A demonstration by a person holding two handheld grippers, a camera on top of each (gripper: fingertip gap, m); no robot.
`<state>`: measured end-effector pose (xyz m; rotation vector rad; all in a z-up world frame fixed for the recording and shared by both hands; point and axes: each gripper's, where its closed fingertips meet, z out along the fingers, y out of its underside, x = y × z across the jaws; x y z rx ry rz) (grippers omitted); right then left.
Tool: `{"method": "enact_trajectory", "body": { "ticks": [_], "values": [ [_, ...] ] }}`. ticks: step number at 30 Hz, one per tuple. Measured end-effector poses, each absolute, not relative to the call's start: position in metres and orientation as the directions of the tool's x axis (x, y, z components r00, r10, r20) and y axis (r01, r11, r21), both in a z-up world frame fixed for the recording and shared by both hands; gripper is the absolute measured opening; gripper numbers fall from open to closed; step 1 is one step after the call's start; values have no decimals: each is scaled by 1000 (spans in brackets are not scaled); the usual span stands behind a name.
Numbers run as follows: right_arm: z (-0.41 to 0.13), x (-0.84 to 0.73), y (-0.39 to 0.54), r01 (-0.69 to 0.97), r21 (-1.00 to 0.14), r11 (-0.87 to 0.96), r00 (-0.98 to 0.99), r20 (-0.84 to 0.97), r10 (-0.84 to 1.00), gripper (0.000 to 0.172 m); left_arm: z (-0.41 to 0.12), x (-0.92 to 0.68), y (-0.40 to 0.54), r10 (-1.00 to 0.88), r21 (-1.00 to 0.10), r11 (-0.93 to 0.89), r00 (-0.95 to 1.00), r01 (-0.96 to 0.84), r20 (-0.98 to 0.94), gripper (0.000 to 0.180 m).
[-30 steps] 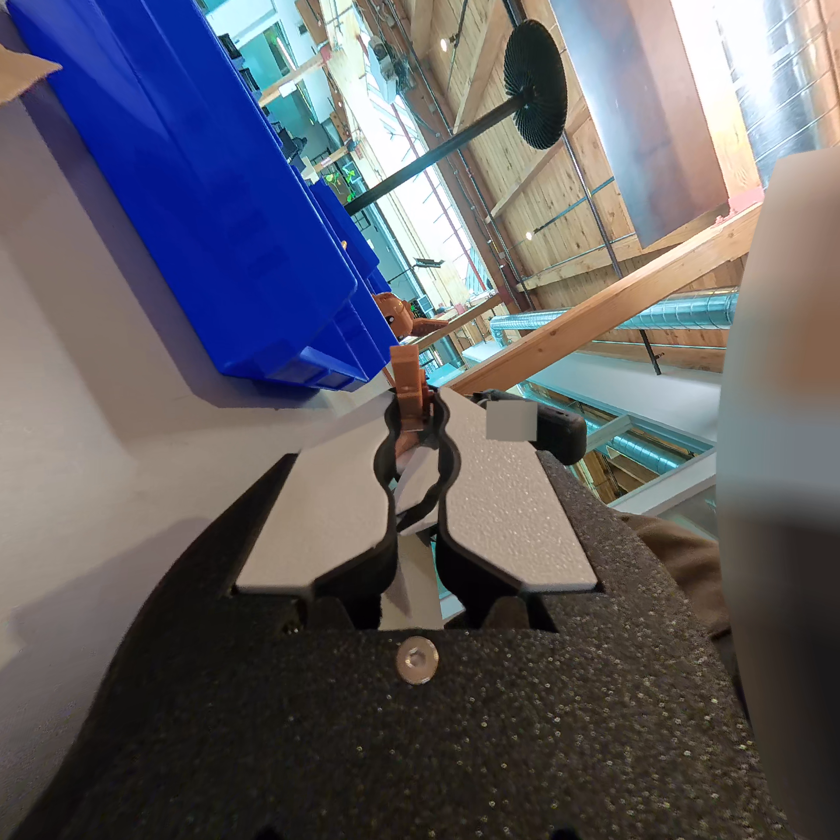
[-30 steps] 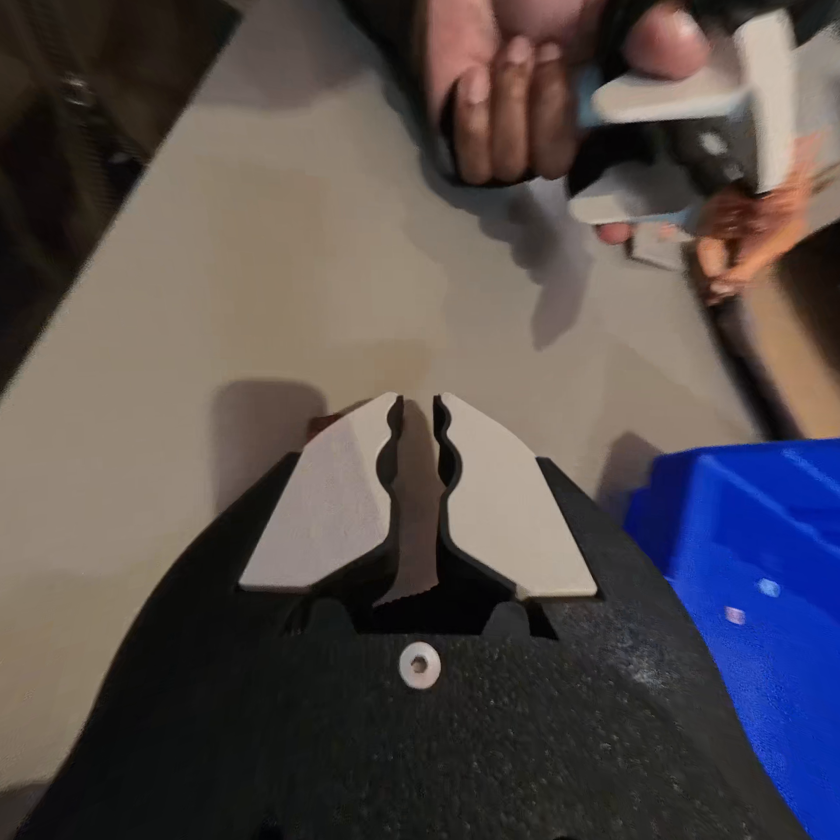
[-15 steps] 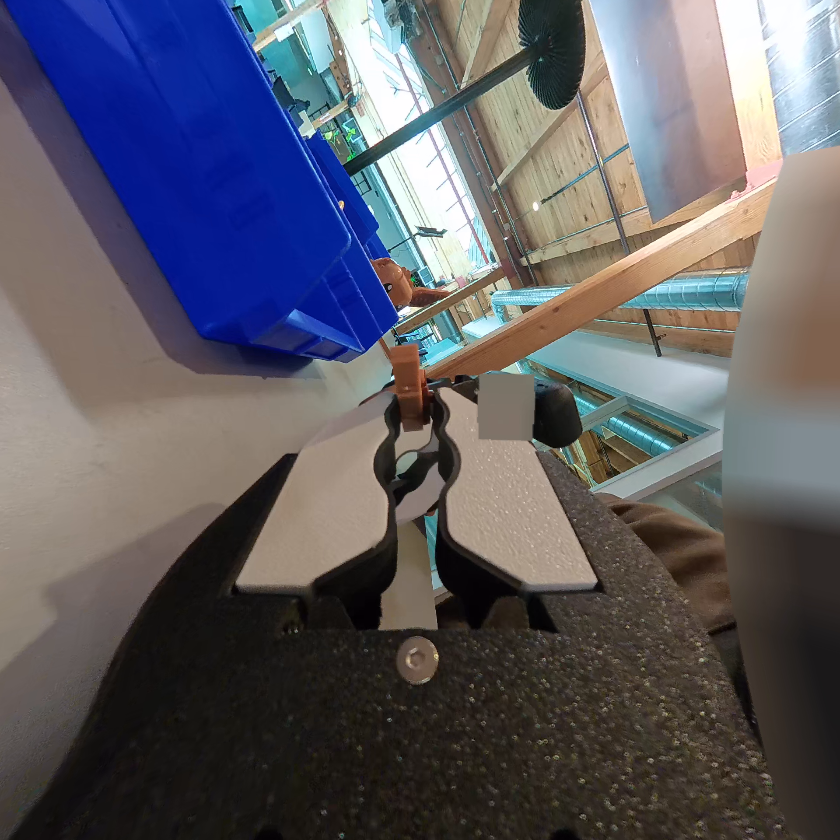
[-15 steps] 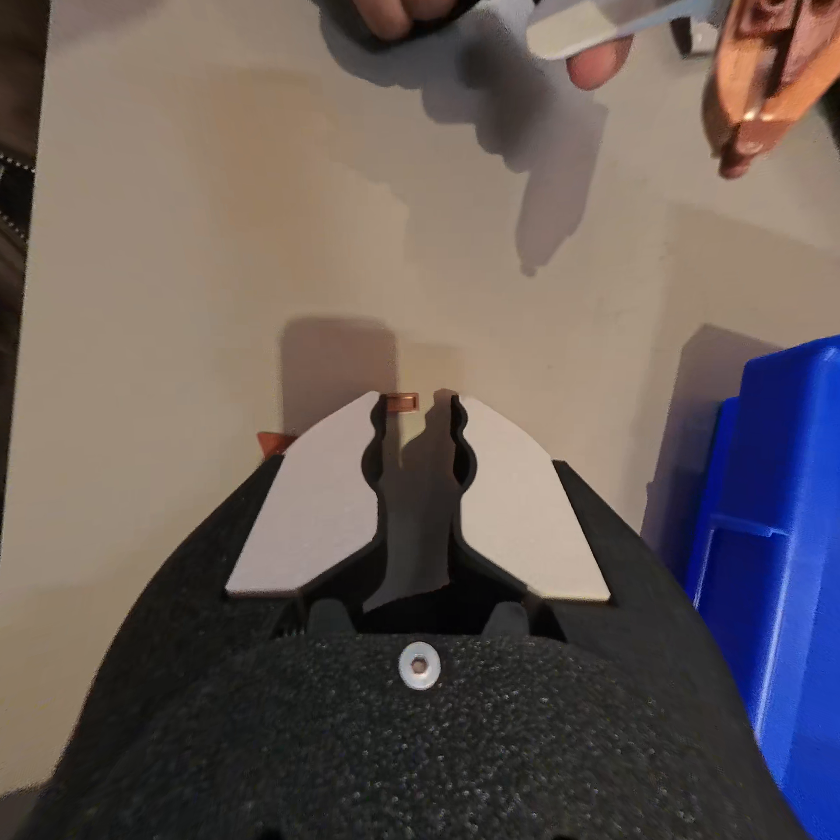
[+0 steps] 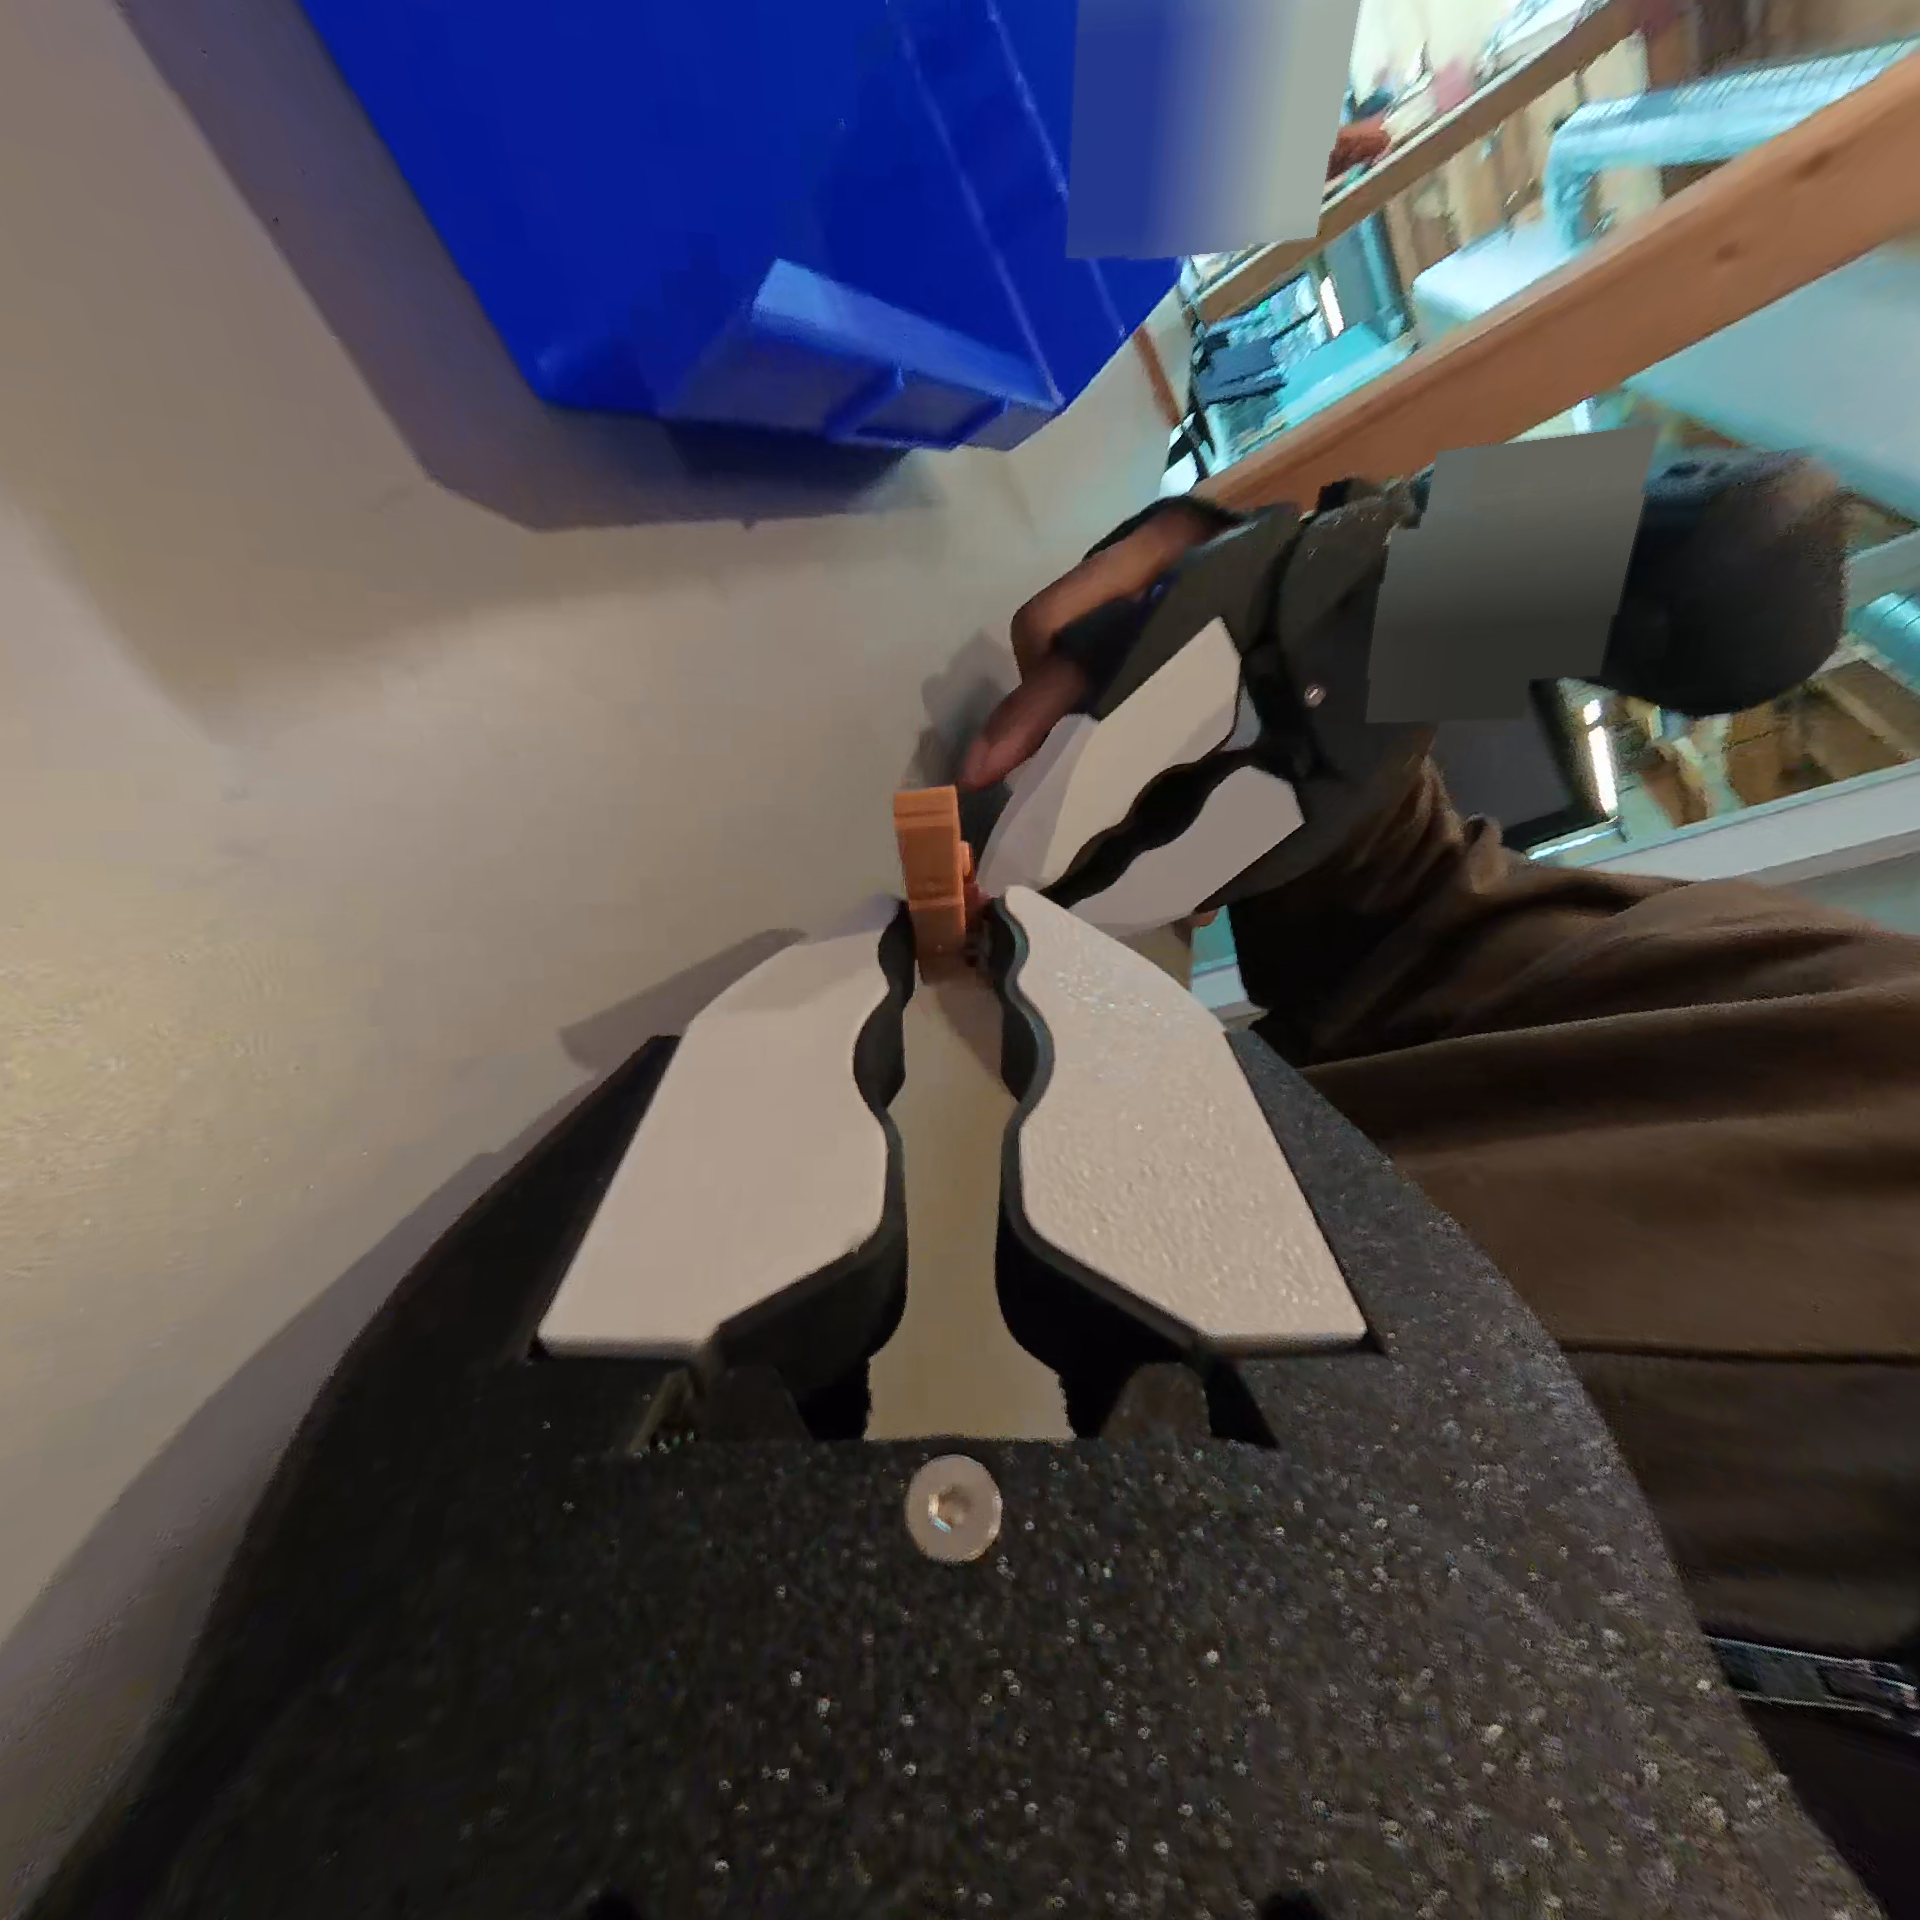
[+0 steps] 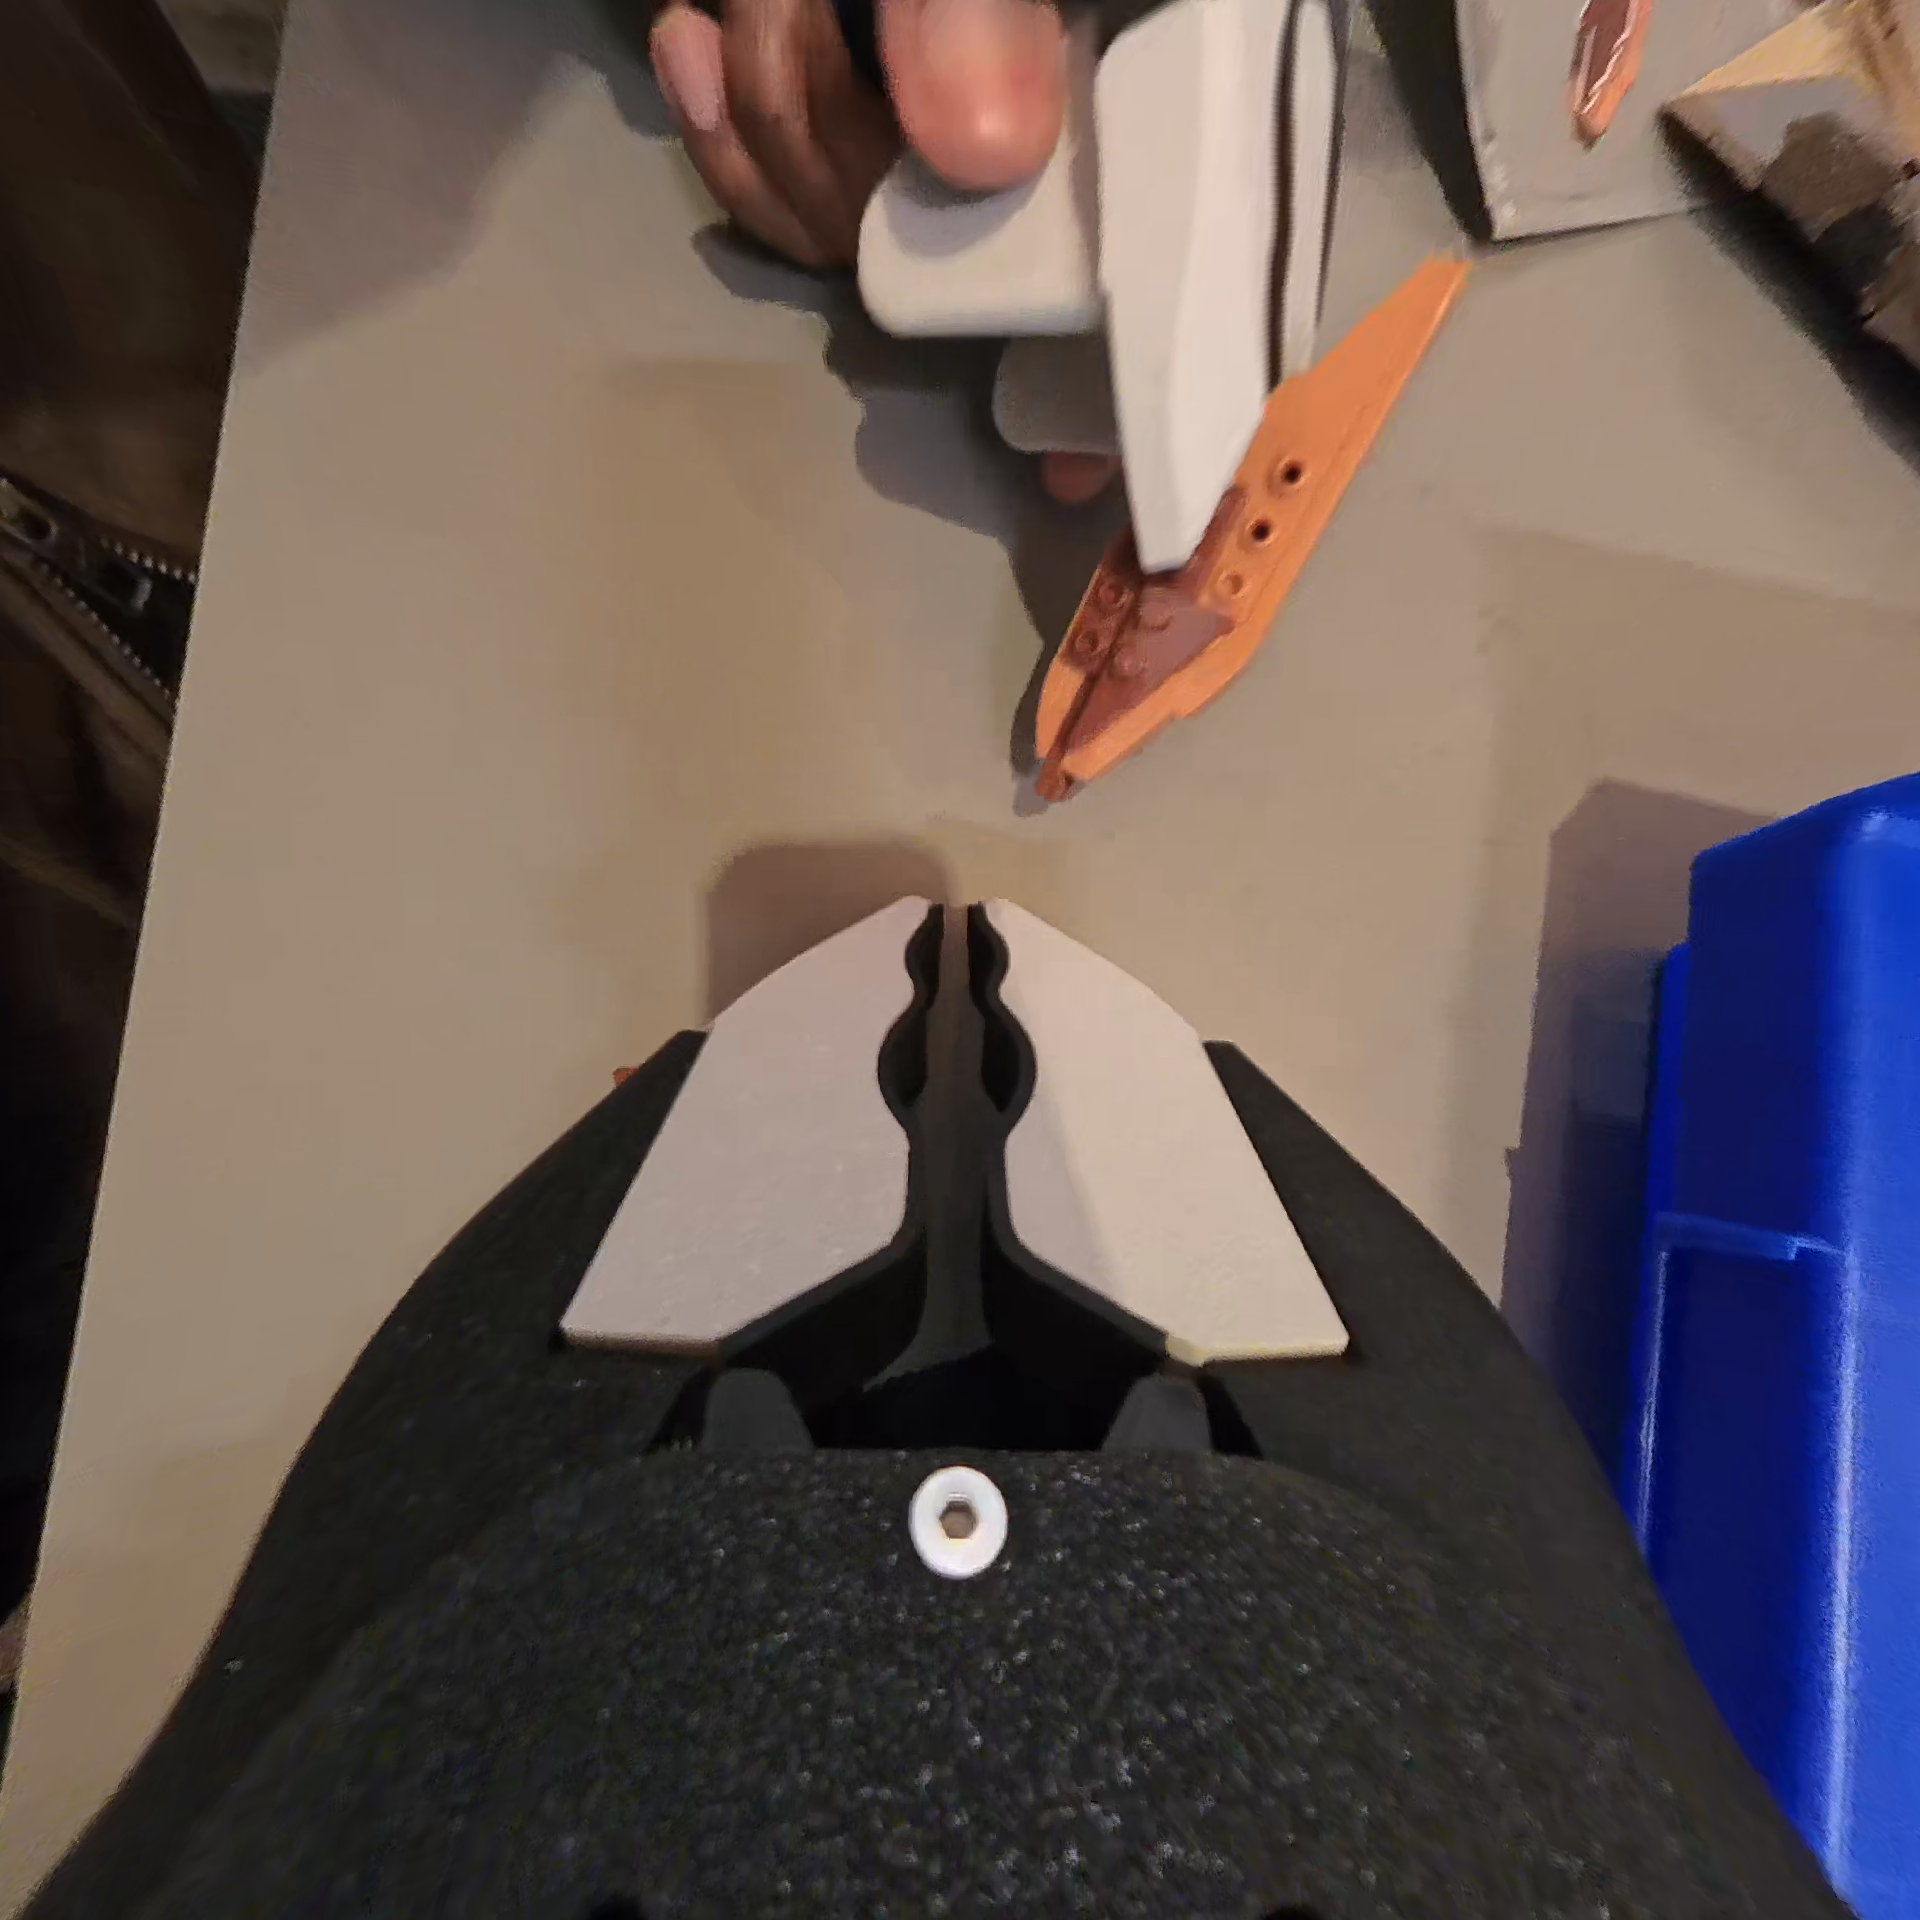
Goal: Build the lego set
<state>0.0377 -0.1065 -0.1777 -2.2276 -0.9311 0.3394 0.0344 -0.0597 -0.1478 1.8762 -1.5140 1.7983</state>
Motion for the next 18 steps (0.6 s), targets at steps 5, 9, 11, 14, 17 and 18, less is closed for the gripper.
{"method": "enact_trajectory", "body": {
  "ticks": [5, 9, 11, 14, 17, 18],
  "values": [
    [-180, 37, -103, 507, -701, -501, 717, 21, 696, 4, -157, 36, -54, -613, -536, -436, -197, -723, 765, 19],
    [-177, 39, -103, 496, -713, -495, 721, 21, 693, 6, -160, 39, -44, -664, -566, -422, -184, -708, 725, 33],
    [-176, 42, -106, 485, -710, -511, 726, 2, 687, 11, -161, 39, -39, -688, -579, -405, -182, -707, 703, 37],
    [-179, 44, -111, 501, -686, -528, 726, 1, 687, 17, -163, 38, -34, -736, -606, -356, -187, -712, 651, 40],
    [-179, 48, -106, 506, -684, -526, 745, 39, 666, 20, -164, 38, -31, -756, -620, -332, -193, -711, 626, 41],
    [-178, 52, -100, 499, -685, -531, 765, 61, 641, 22, -163, 39, -30, -758, -623, -331, -193, -709, 623, 41]
  ]
}}
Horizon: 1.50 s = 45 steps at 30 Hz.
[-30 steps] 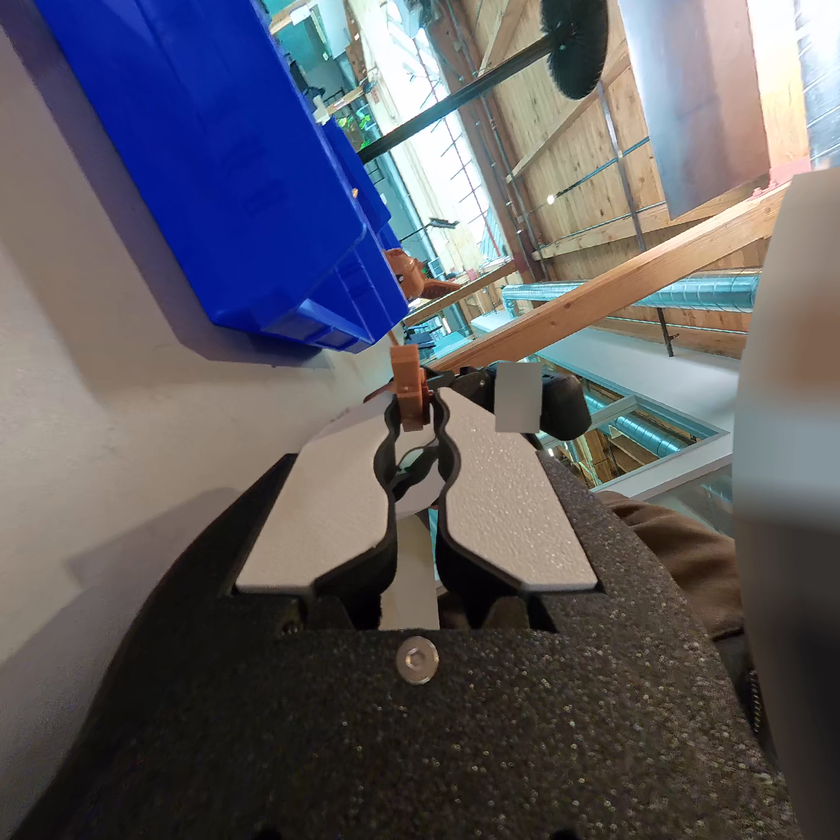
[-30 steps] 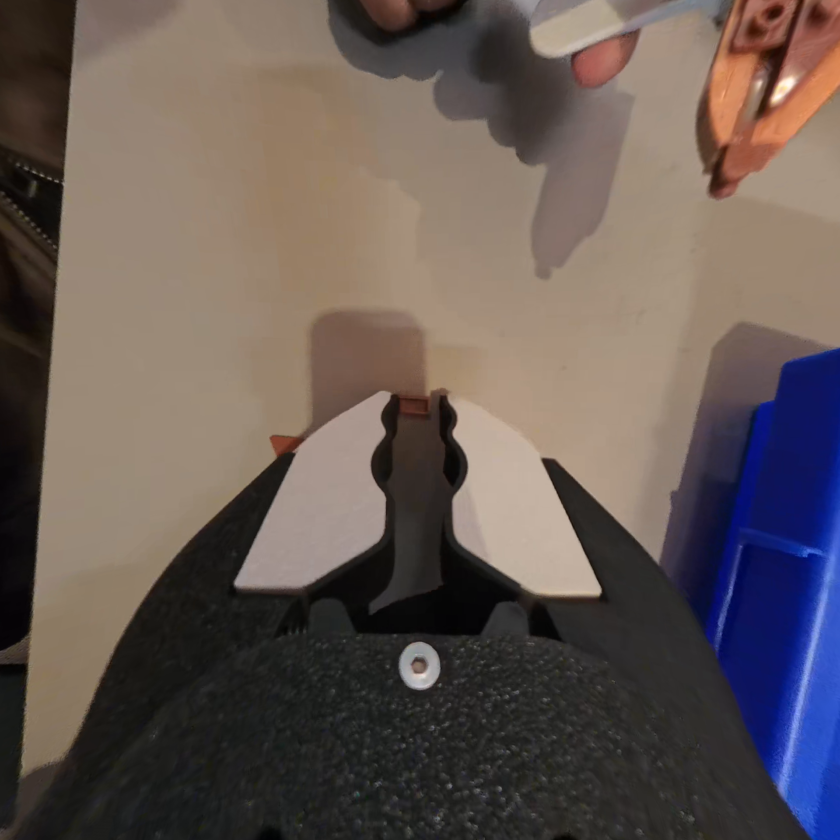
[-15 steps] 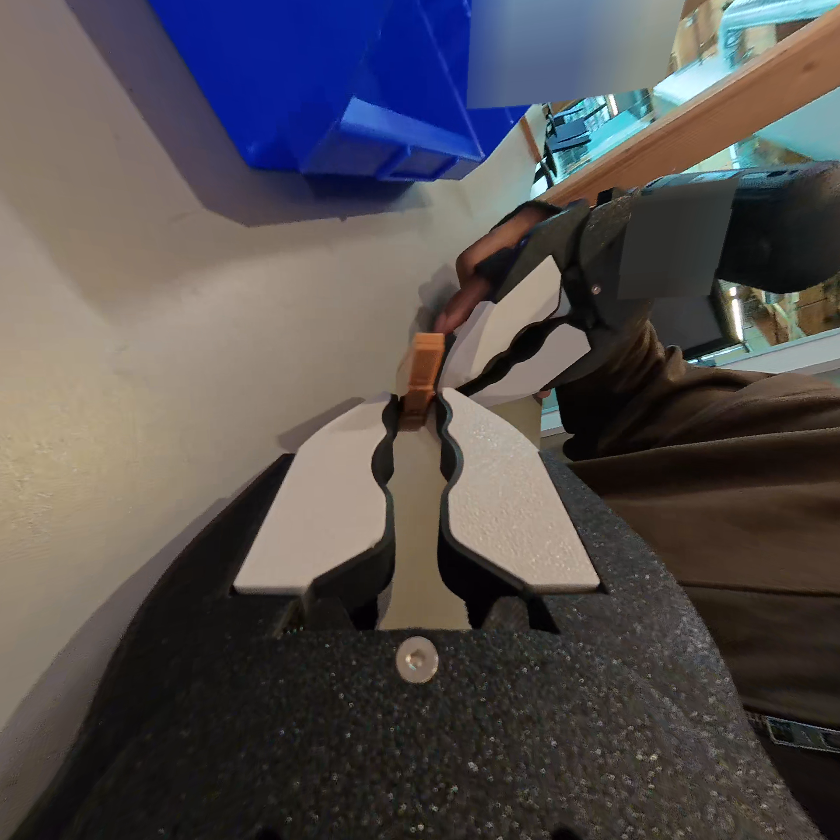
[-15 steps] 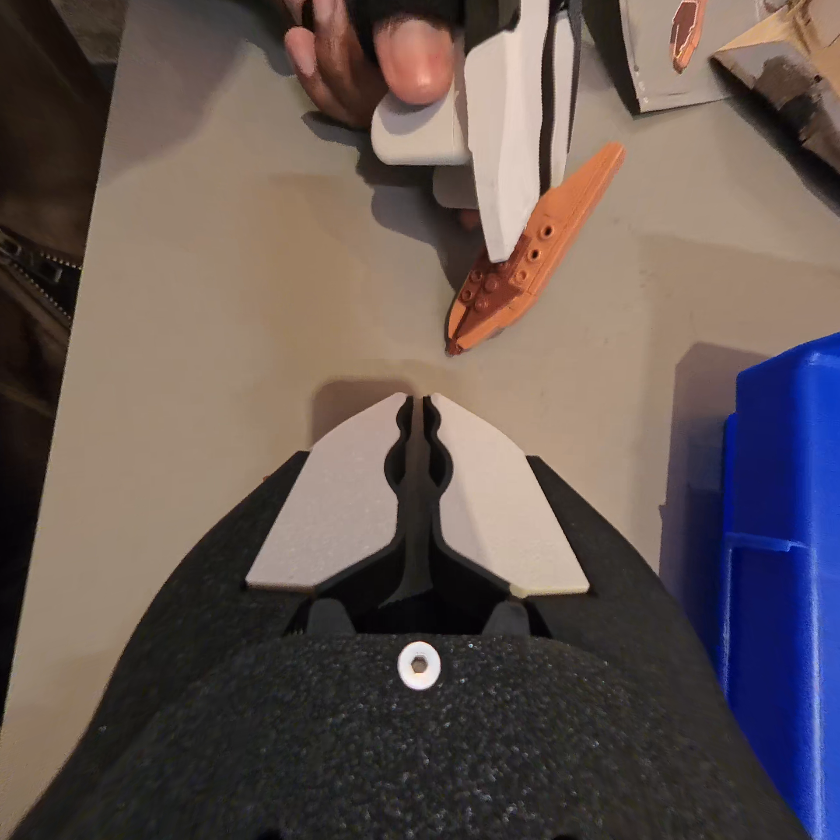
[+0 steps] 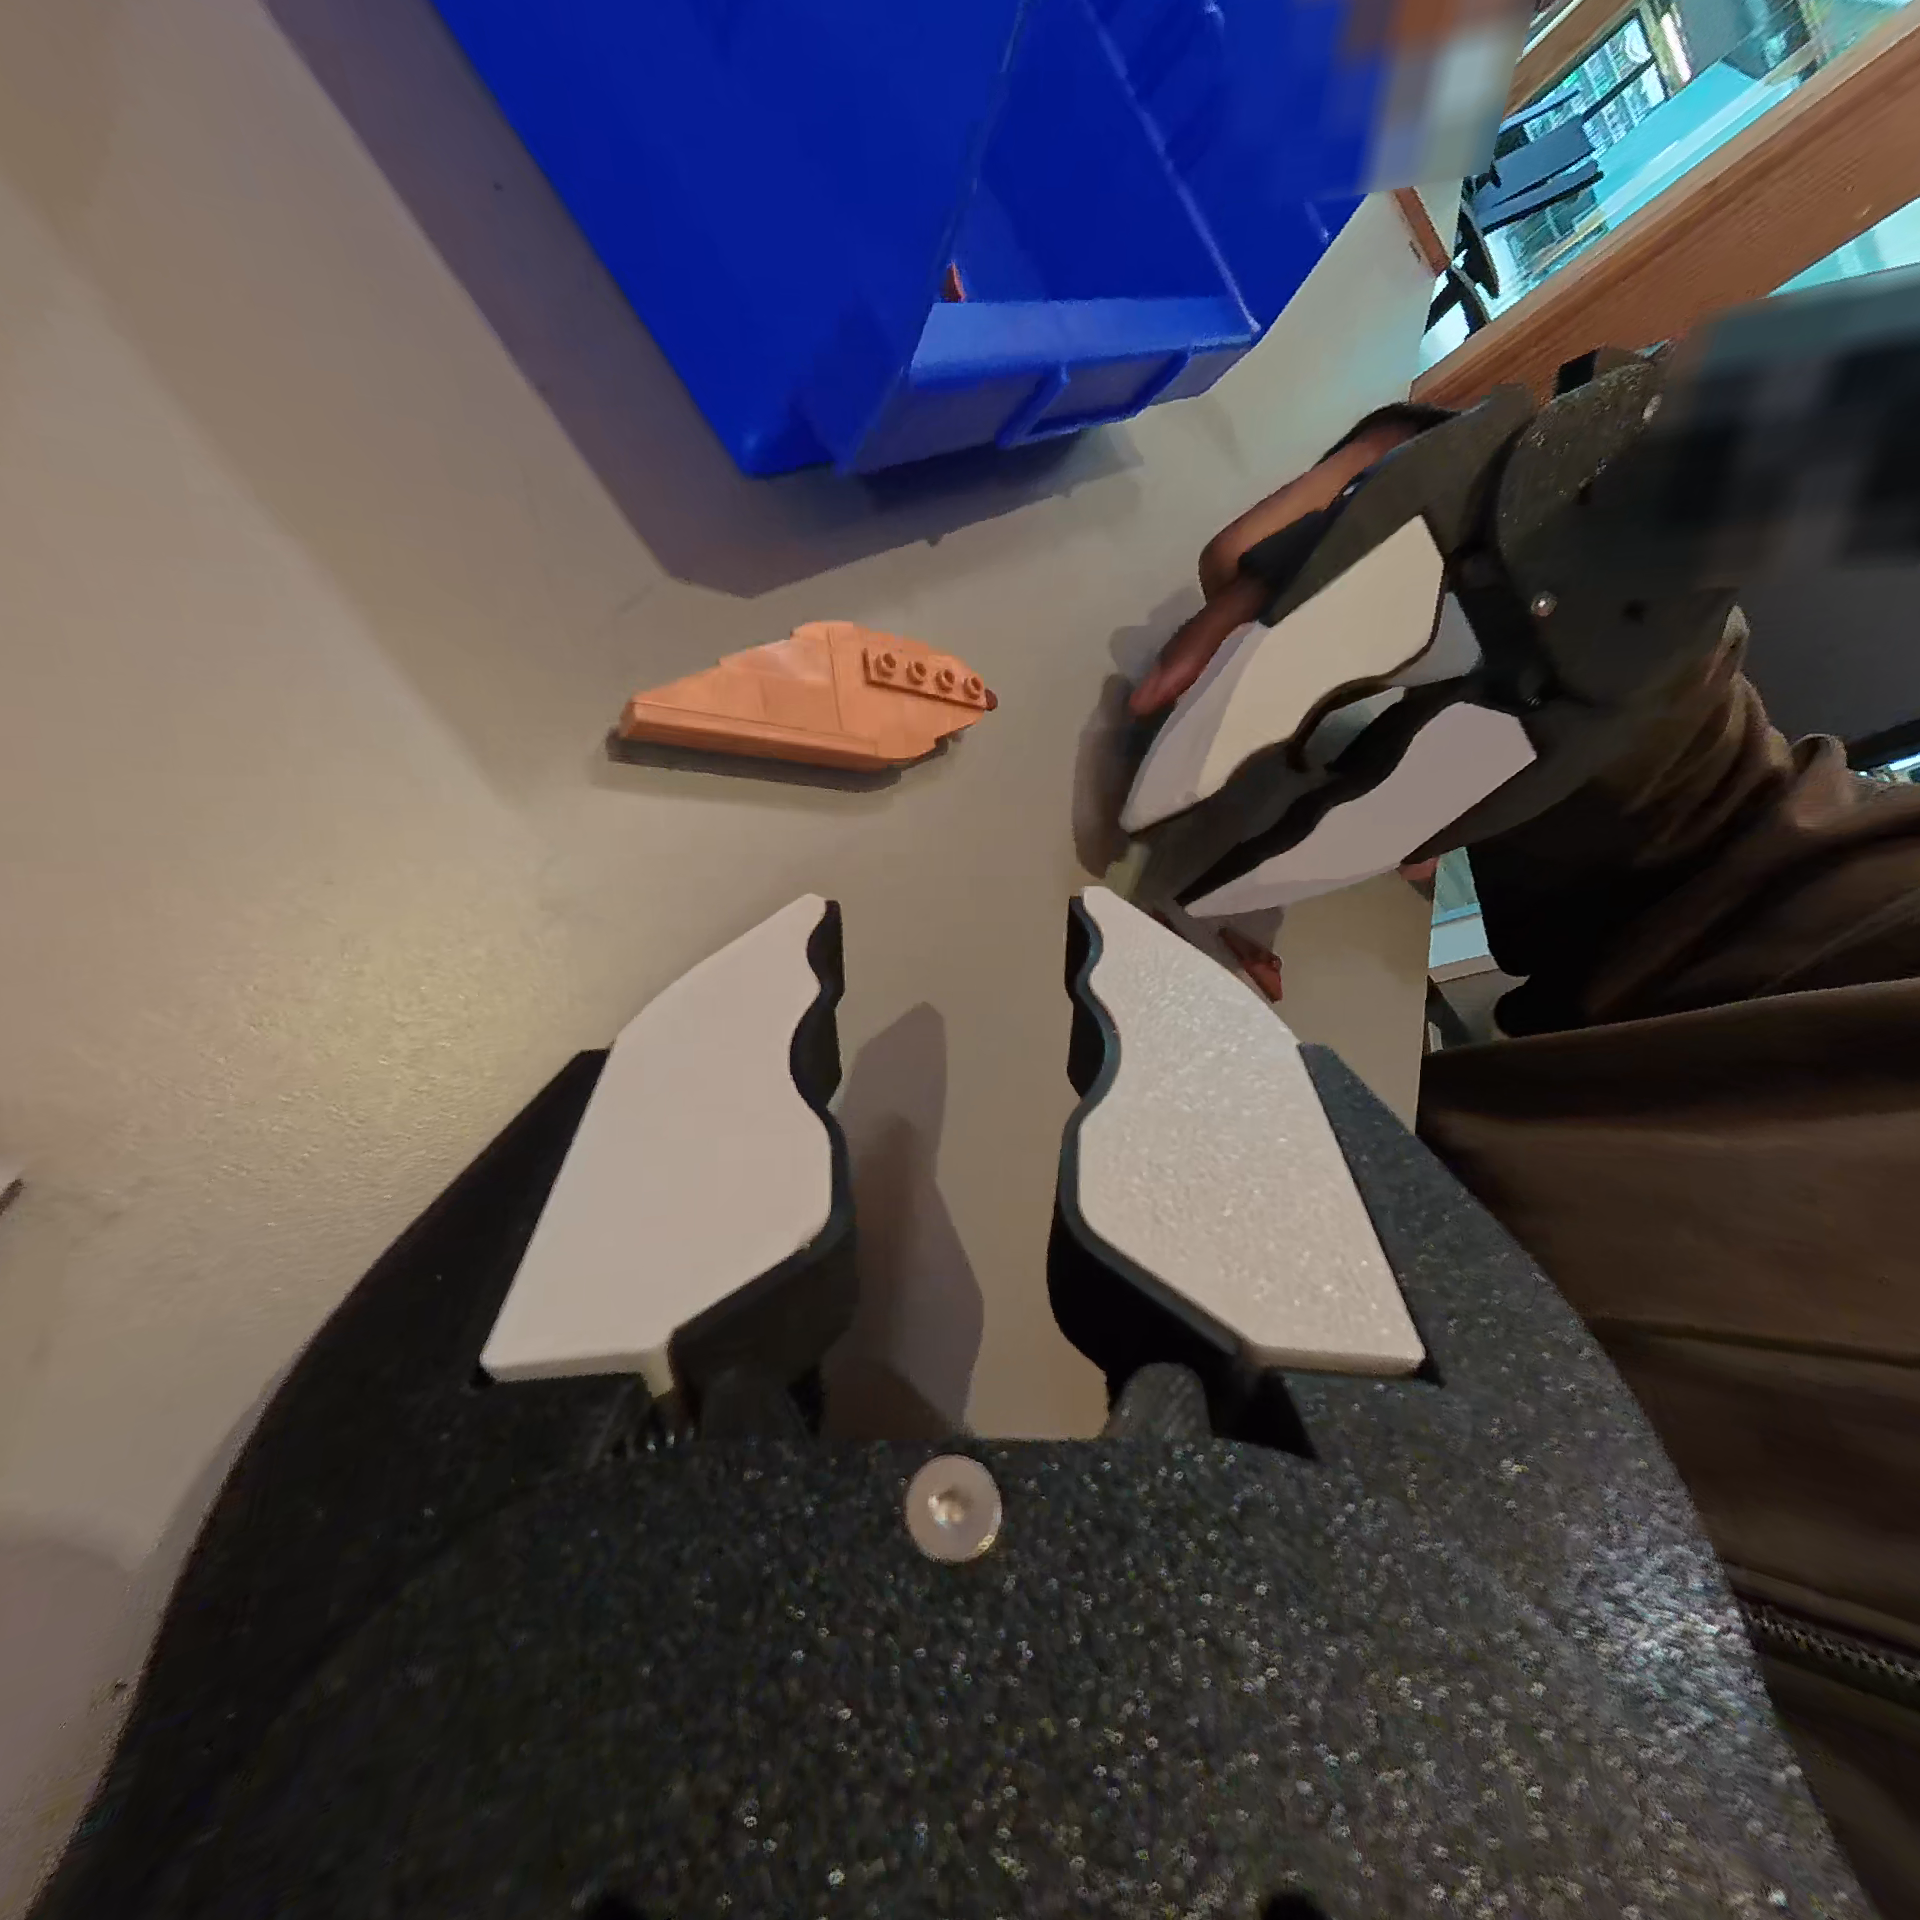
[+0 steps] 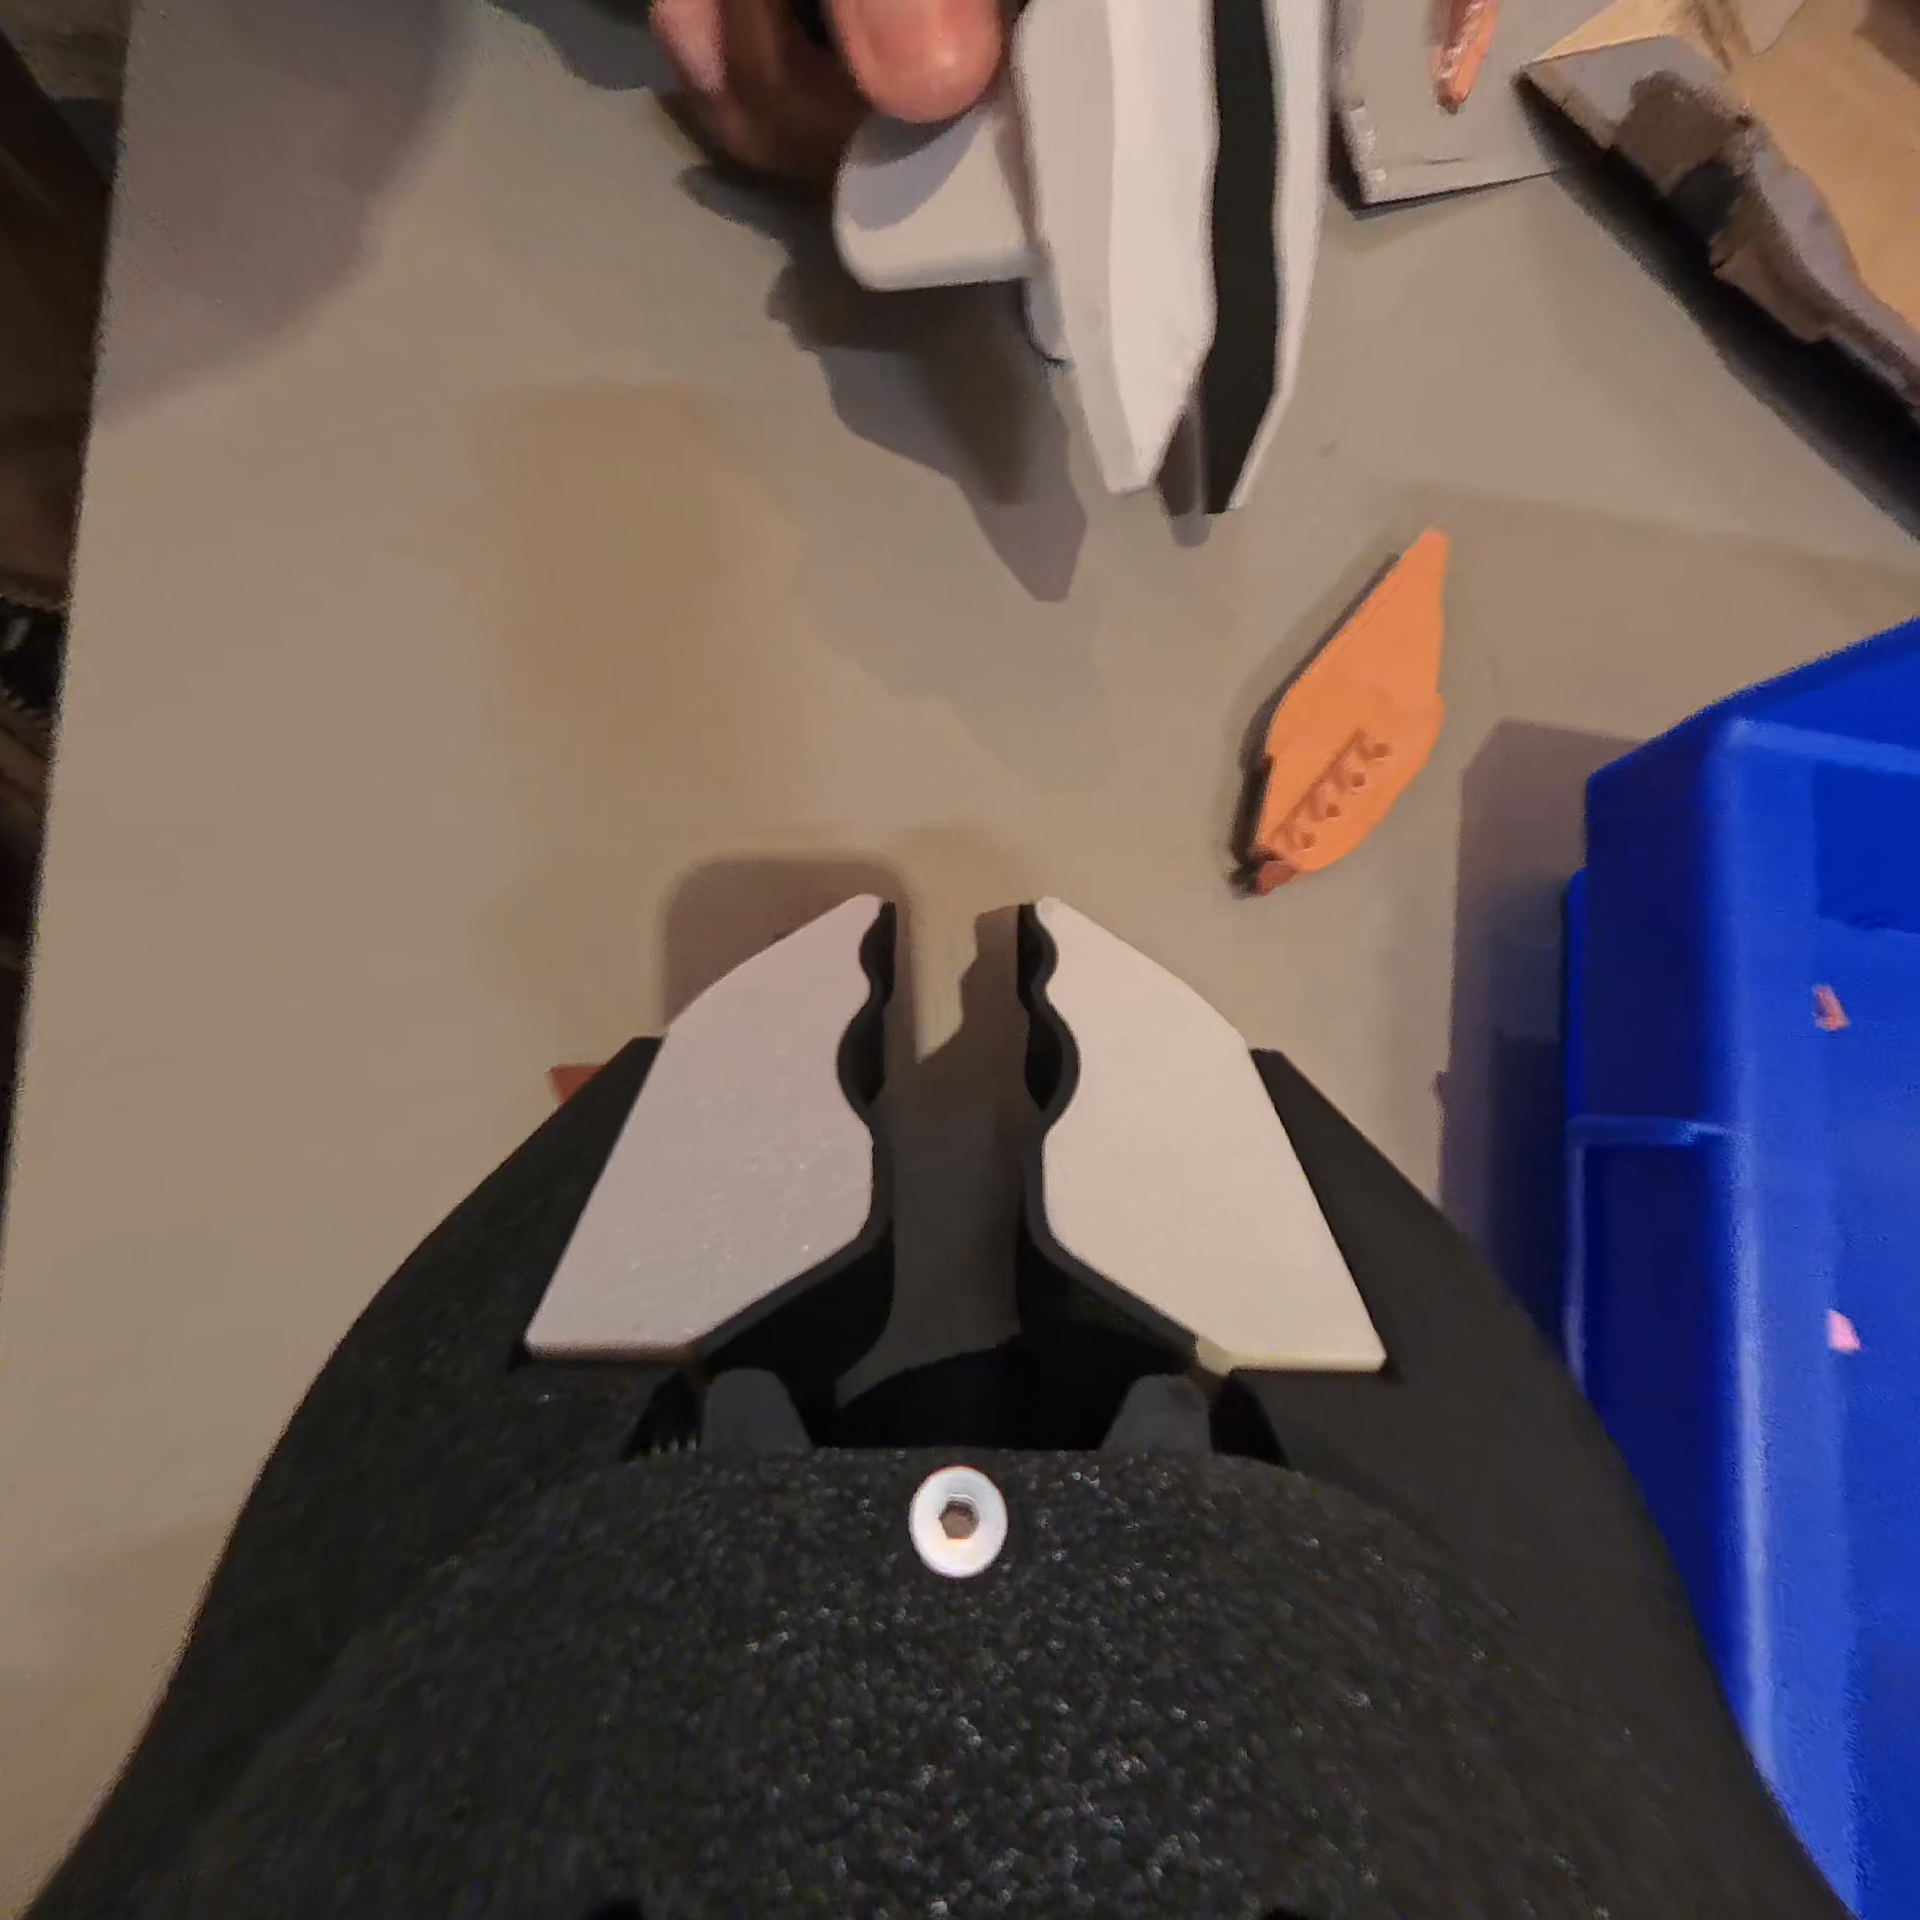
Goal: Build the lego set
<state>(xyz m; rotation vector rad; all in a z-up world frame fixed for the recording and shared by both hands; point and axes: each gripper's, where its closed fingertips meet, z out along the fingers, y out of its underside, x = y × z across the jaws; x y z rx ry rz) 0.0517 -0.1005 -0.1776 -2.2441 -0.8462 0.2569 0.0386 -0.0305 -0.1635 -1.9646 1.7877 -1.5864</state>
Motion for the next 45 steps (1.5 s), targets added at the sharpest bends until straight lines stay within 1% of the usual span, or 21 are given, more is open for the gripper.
{"method": "enact_trajectory", "body": {
  "ticks": [5, 8, 10, 11, 13, 15, 17, 18, 21, 24, 26, 28, 30, 33, 35, 37, 39, 41, 43, 44, 45],
  "values": [
    [-170, 83, -59, 401, -700, -590, 893, 156, 422, 33, -164, 40, -28, -766, -634, -327, -197, -701, 612, 41],
    [-177, 90, -46, 384, -675, -631, 912, 169, 374, 41, -163, 41, -27, -764, -636, -331, -197, -697, 614, 41],
    [-184, 90, -40, 391, -647, -654, 912, 180, 368, 39, -162, 41, -26, -767, -644, -333, -200, -689, 610, 41],
    [-186, 90, -38, 384, -641, -665, 916, 173, 362, 36, -162, 42, -24, -771, -648, -331, -200, -686, 605, 41],
    [-187, 89, -34, 364, -640, -677, 924, 154, 351, 23, -162, 42, -21, -782, -657, -324, -198, -681, 591, 41],
    [-186, 89, -31, 411, -639, -650, 905, 202, 374, 23, -162, 42, -17, -790, -660, -324, -190, -677, 583, 41],
    [-178, 94, -27, 510, -638, -577, 859, 349, 375, 22, -160, 43, -12, -785, -654, -346, -174, -673, 594, 42],
    [-171, 97, -25, 586, -622, -519, 811, 449, 376, 22, -158, 43, -11, -771, -644, -371, -165, -669, 616, 43],
    [-148, 93, -23, 803, -507, -314, 594, 726, 347, 22, -149, 45, -7, -692, -599, -473, -149, -646, 707, 44],
    [-137, 84, -25, 913, -361, -188, 404, 864, 302, 22, -145, 46, -5, -615, -543, -547, -135, -637, 777, 45],
    [-131, 76, -27, 972, -213, -101, 233, 937, 259, 22, -141, 47, -6, -562, -512, -585, -140, -629, 815, 45],
    [-125, 68, -30, 999, -35, -18, 38, 977, 208, 22, -136, 48, -8, -493, -468, -627, -148, -623, 858, 46],
    [-120, 63, -31, 991, 126, 35, -130, 979, 154, 22, -128, 49, -8, -407, -417, -674, -164, -610, 898, 47],
    [-115, 52, -33, 946, 306, 110, -315, 946, 76, 21, -118, 49, -10, -285, -342, -723, -192, -601, 939, 48],
    [-114, 49, -32, 908, 401, 125, -408, 912, 36, 22, -118, 48, -16, -252, -314, -720, -187, -619, 949, 48],
    [-112, 46, -31, 880, 458, 129, -461, 887, -7, 22, -119, 46, -23, -213, -277, -713, -177, -644, 961, 44],
    [-115, 44, -30, 859, 492, 141, -494, 869, -27, 22, -117, 46, -28, -174, -254, -718, -186, -648, 967, 33],
    [-115, 42, -29, 845, 517, 139, -514, 856, -56, 22, -116, 47, -26, -158, -247, -742, -195, -623, 968, 30],
    [-115, 45, -27, 861, 496, 117, -494, 868, -49, 22, -116, 48, -24, -149, -244, -753, -202, -611, 968, 29],
    [-117, 47, -27, 881, 458, 123, -459, 888, -19, 27, -116, 48, -23, -147, -245, -759, -207, -603, 967, 29],
    [-118, 49, -29, 911, 393, 127, -398, 917, 23, 34, -114, 49, -21, -144, -251, -766, -222, -592, 964, 29]
  ]
}}
